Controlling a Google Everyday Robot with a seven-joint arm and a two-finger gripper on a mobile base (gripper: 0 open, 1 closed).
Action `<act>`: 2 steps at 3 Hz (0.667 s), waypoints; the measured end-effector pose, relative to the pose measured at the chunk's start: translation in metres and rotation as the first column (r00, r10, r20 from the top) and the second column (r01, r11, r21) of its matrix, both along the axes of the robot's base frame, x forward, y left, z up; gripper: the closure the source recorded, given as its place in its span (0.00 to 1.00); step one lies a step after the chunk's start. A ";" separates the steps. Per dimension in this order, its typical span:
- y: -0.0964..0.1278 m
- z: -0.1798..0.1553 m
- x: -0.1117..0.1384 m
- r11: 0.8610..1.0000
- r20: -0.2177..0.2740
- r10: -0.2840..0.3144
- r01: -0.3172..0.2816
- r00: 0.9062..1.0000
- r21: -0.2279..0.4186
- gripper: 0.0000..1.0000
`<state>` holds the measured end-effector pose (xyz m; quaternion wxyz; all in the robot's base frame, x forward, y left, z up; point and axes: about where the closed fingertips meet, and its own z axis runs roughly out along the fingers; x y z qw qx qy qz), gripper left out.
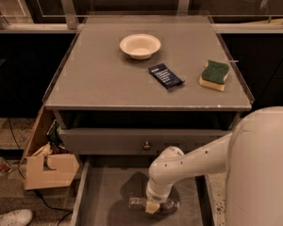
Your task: Pick water bottle from middle drawer and place on counter
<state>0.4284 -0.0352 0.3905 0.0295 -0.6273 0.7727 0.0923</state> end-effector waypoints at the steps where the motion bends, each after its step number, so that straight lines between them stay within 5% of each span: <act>1: -0.020 0.024 0.005 0.999 0.044 -0.036 0.037 0.998 -0.010 1.00; 2: -0.021 0.029 0.005 0.999 0.047 -0.033 0.034 0.998 -0.016 1.00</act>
Offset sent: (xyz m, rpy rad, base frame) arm 0.0026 -0.0168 0.0190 -0.0087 -0.0330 -0.0313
